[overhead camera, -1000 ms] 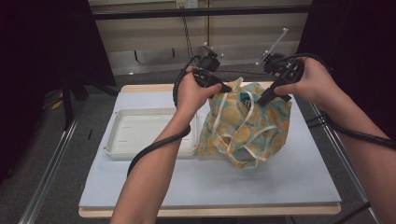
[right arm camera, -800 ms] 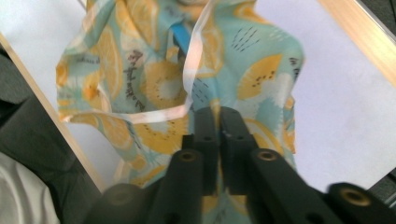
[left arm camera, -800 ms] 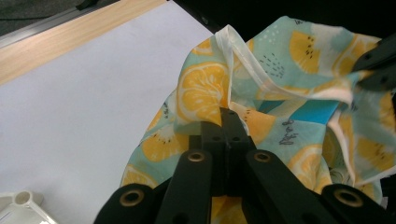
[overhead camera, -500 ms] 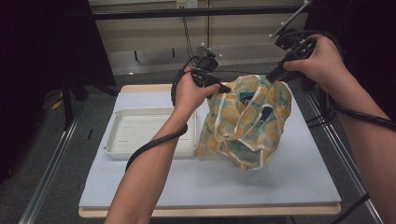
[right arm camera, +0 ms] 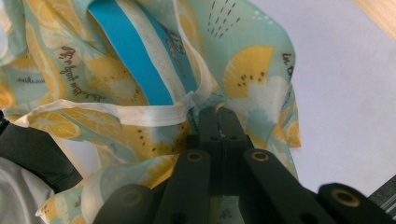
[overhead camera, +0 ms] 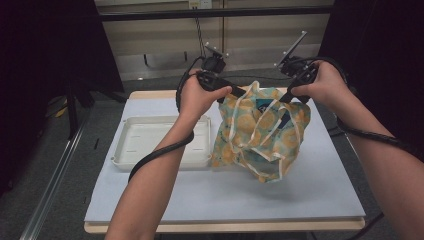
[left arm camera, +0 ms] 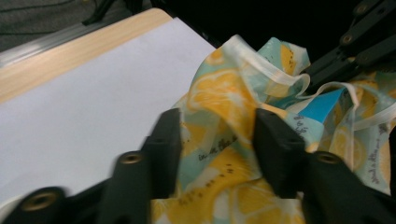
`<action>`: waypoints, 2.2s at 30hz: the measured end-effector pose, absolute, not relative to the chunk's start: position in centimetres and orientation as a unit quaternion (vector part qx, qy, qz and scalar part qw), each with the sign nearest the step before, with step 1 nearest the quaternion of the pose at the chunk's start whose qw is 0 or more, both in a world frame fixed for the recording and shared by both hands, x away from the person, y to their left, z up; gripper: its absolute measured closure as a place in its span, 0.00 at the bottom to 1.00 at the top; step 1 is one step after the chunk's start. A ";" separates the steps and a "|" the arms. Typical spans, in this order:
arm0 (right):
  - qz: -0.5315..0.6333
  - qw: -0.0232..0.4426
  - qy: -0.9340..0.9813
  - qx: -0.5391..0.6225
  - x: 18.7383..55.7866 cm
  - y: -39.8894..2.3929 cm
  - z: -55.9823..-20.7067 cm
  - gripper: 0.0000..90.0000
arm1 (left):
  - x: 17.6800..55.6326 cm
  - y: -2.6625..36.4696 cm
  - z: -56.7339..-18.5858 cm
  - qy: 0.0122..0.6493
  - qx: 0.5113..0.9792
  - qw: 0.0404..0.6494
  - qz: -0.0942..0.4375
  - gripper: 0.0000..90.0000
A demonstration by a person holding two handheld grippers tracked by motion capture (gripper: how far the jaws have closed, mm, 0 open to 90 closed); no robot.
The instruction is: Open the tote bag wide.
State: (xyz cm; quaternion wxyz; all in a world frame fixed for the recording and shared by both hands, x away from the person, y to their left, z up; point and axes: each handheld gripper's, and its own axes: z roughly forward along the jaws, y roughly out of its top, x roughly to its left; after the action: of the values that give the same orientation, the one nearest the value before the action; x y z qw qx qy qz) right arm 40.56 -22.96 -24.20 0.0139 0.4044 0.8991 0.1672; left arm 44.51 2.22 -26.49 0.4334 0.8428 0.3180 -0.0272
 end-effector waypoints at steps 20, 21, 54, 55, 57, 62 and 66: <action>0.159 0.023 0.897 0.412 40.3 -22.7 -24.7 1.00 | 41.8 5.0 -26.3 0.292 0.868 0.401 -0.033 0.46; 0.158 0.022 0.897 0.413 40.2 -22.7 -24.7 1.00 | 41.8 5.0 -26.3 0.293 0.870 0.394 -0.040 0.54; 0.164 0.033 0.902 0.398 40.2 -22.8 -24.0 0.86 | 44.7 1.2 -24.9 0.320 0.846 0.421 -0.064 1.00; 0.164 0.036 0.901 0.399 40.1 -22.8 -23.8 0.83 | 44.8 1.2 -25.0 0.320 0.848 0.418 -0.065 1.00; 0.167 0.040 0.902 0.396 40.1 -22.8 -23.6 0.81 | 44.8 1.2 -25.2 0.321 0.849 0.415 -0.064 1.00; 0.170 0.049 0.901 0.396 39.4 -22.9 -22.3 0.69 | 44.8 0.9 -26.0 0.327 0.850 0.408 -0.071 1.00; 0.167 0.054 0.904 0.389 39.0 -22.9 -21.8 0.65 | 44.9 0.7 -26.3 0.334 0.848 0.405 -0.073 1.00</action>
State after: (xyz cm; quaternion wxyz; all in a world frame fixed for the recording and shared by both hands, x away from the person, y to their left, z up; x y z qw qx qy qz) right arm 39.03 -22.91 -21.78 0.0542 0.3887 0.9044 0.1674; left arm 44.85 0.72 -26.32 0.4049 0.8481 0.3338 -0.0729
